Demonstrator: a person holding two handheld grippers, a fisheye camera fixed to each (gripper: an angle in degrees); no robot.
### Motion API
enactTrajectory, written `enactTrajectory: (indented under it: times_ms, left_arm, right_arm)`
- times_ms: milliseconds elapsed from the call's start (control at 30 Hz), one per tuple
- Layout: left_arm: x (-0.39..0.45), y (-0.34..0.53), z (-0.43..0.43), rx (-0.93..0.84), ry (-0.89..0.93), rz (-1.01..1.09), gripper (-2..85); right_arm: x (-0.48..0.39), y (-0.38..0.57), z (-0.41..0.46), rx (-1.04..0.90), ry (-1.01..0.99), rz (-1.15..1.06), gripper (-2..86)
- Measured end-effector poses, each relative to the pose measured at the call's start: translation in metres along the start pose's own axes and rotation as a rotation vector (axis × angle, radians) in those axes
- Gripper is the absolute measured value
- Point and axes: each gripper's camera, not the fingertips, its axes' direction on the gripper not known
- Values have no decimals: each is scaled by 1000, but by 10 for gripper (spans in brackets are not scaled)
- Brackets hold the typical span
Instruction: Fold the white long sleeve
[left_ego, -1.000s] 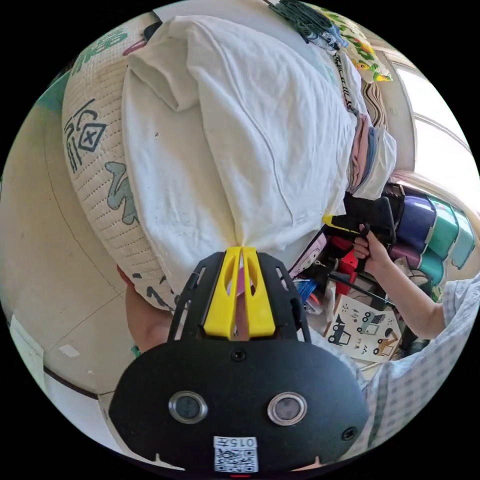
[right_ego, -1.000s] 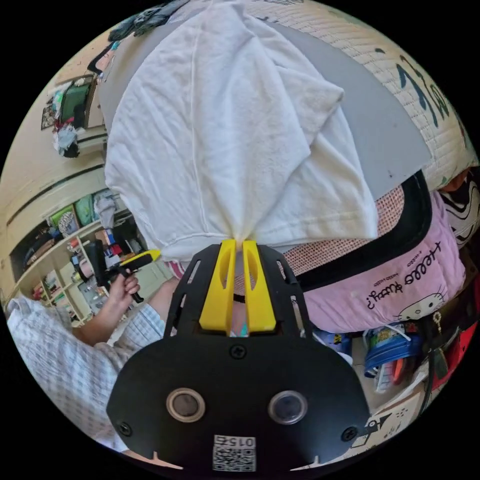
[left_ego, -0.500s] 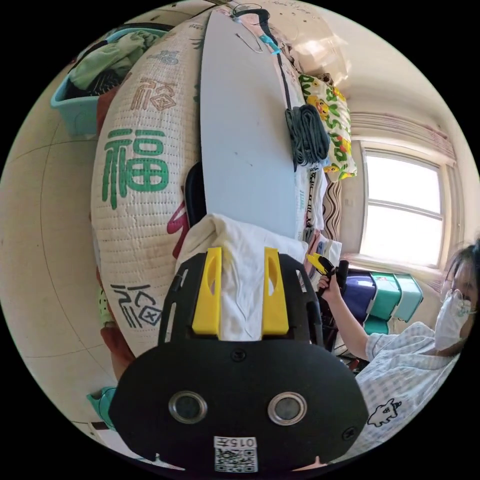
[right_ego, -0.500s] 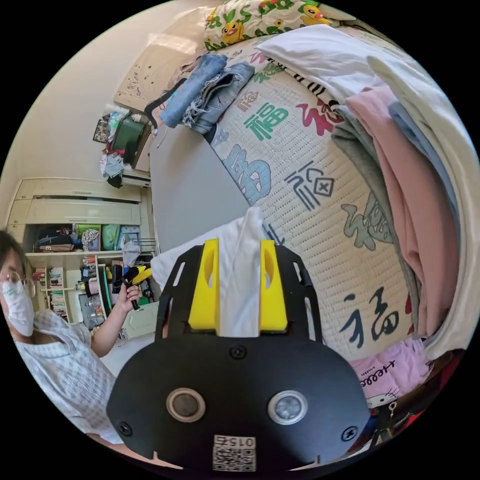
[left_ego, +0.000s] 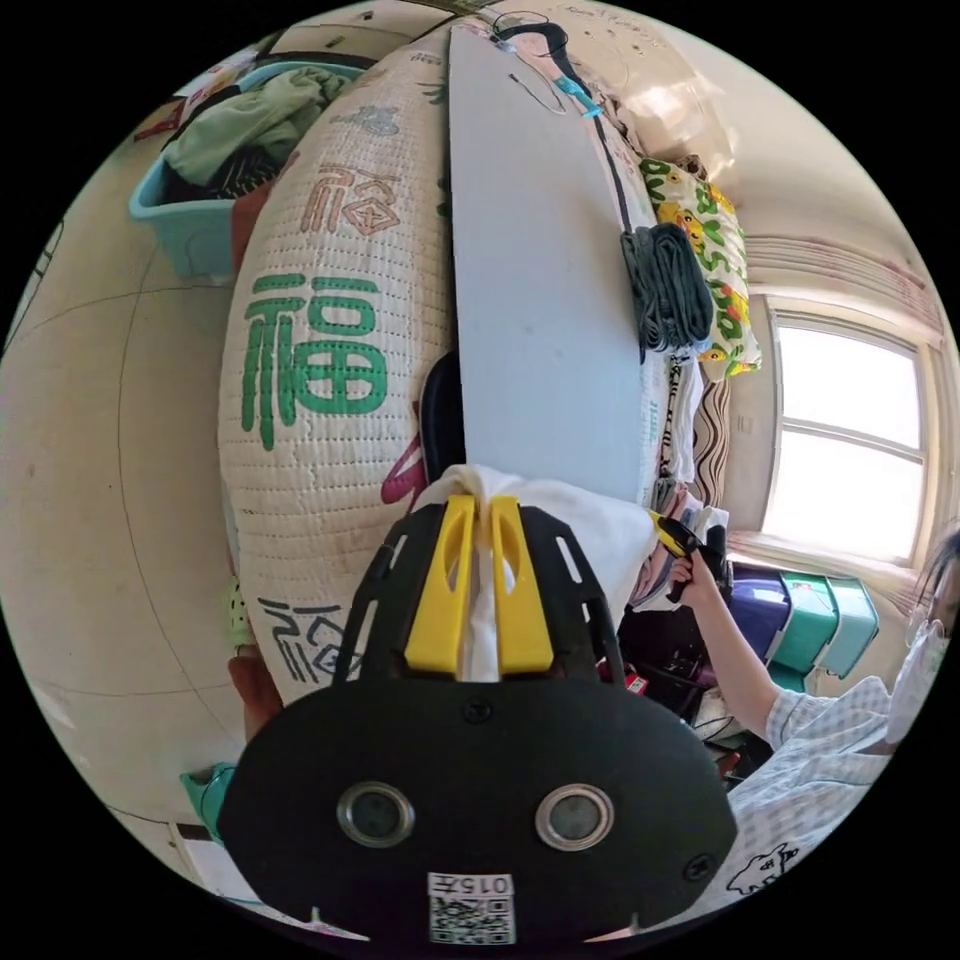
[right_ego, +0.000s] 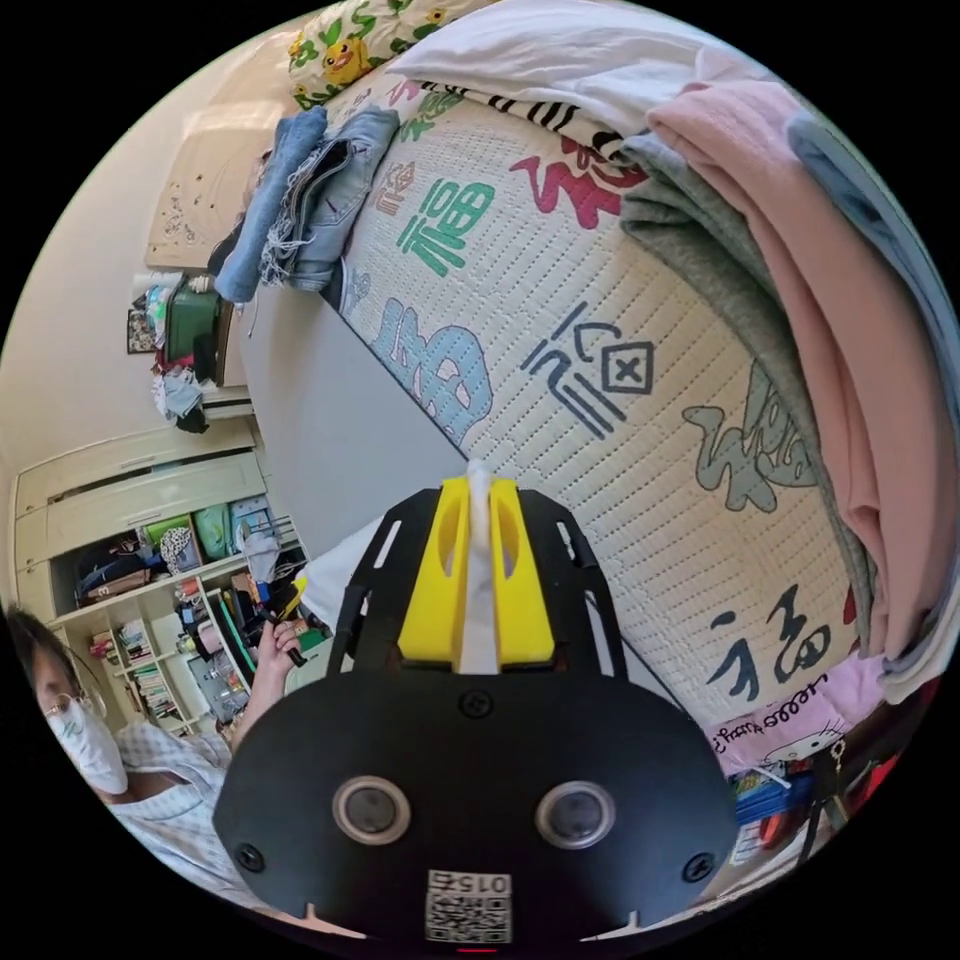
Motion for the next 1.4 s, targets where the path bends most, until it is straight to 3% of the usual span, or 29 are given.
enactTrajectory:
  times_ms: [200, 267, 400, 500, 533, 667, 800, 967, 1200, 1400]
  left_arm:
    - [18, 30, 6, 25, -49, 92, 52]
    - [41, 55, 3, 45, -98, 215, 57]
    - [108, 85, 17, 47, -225, 499, 62]
    - [164, 97, 46, 109, -214, 693, 57]
    - [182, 98, 58, 163, -145, 753, 55]
    - [223, 76, 112, 239, 214, 820, 55]
    - [279, 63, 185, 142, 250, 1046, 85]
    - [335, 24, 338, -316, 128, 1080, 143]
    - [373, 9, 460, -577, -148, 1098, 131]
    - [389, 16, 517, -748, -304, 1155, 64]
  right_arm:
    - [-55, 62, -40, 156, 64, -245, 51]
    - [-78, 108, -61, 246, 170, -325, 21]
    - [-150, 232, -102, 570, 589, -464, -2]
    - [-159, 281, -95, 778, 801, -323, -6]
    - [-154, 284, -89, 730, 804, -292, -5]
    - [-124, 279, -89, 571, 581, -198, 29]
    - [-66, 276, -99, 472, 283, -62, 82]
    - [14, 293, -101, 457, -19, 200, 99]
    - [62, 300, -85, 383, -177, 341, 100]
    - [64, 292, -87, 366, -168, 381, 19]
